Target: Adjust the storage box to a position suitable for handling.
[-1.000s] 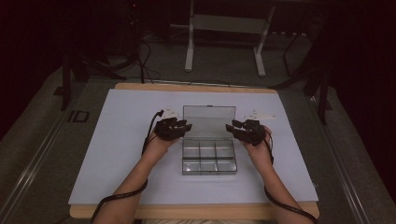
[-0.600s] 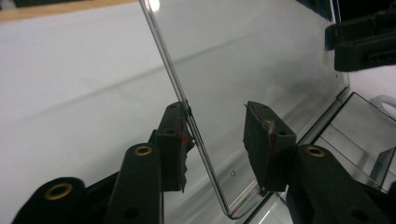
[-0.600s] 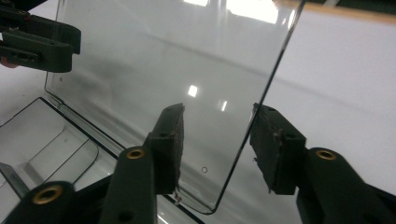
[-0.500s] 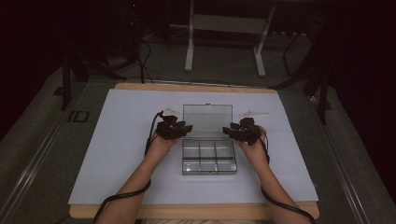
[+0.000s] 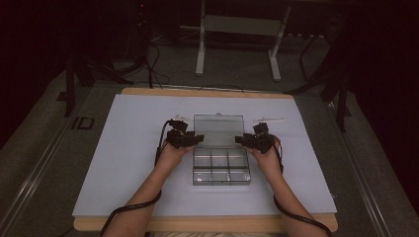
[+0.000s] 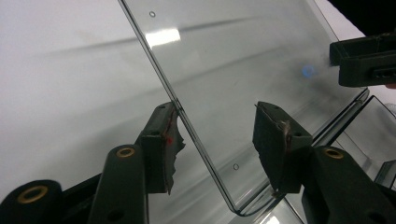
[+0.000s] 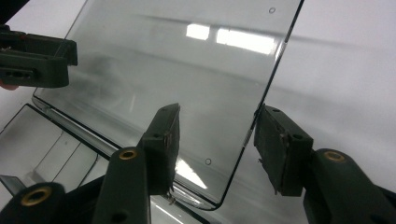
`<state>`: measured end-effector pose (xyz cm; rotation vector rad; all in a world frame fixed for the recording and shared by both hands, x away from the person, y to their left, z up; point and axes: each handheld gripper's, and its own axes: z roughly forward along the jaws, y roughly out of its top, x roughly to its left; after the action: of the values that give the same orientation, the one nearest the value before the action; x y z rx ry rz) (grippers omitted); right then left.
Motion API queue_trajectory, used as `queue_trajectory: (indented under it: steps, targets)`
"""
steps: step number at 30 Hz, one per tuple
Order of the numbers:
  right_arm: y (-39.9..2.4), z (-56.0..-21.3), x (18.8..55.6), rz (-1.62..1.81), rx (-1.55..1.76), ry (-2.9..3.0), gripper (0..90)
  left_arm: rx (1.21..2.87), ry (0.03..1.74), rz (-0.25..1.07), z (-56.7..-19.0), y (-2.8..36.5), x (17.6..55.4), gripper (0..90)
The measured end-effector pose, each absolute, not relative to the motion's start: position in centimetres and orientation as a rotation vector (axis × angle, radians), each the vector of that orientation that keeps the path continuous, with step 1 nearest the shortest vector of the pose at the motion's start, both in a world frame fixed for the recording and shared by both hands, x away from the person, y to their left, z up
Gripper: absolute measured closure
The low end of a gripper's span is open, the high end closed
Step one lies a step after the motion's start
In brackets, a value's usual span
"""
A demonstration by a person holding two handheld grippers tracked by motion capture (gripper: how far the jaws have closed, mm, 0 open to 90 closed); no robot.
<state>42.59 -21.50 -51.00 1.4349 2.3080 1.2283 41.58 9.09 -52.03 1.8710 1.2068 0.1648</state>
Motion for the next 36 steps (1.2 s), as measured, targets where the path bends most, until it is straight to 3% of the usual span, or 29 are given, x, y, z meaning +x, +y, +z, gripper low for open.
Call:
queue_trajectory:
  steps: [8,14,25,36]
  targets:
    - [-21.6,-51.1,43.3,1.200,1.548,2.341,49.9,1.856,1.266,0.073,-52.3,9.3,42.2,50.0]
    - [-21.4,-51.3,43.4,1.150,1.573,2.334,52.3,1.899,1.292,0.099,-52.7,8.7,42.2,41.8]
    - [-21.5,-51.1,43.2,1.130,1.532,2.333,52.6,1.898,1.237,0.186,-51.8,8.7,41.5,39.9]
    - [-23.0,-48.9,42.7,1.139,1.410,2.344,45.2,1.947,1.101,0.268,-50.1,9.1,39.7,38.9]
